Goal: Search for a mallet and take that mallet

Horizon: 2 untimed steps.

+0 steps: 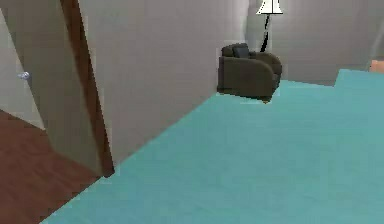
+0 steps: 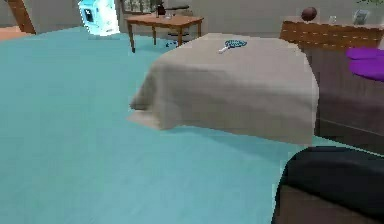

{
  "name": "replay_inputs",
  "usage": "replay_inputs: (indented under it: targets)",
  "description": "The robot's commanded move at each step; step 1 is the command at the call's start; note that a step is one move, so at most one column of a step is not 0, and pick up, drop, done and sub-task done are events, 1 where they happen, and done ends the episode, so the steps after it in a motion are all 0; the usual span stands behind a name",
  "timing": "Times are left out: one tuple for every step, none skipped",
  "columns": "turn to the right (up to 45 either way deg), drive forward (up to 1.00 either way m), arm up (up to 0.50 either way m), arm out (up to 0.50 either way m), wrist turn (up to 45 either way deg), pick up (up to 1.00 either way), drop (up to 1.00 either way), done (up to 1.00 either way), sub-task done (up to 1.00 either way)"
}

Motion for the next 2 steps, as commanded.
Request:
replay_inputs:
  targets:
    - [24.0,0.00,0.00,0.00,0.0,0.00,0.00,0.00,0.00]
    - [0.0,0.35,0.00,0.00,0.0,0.00,0.00,0.00,0.00]
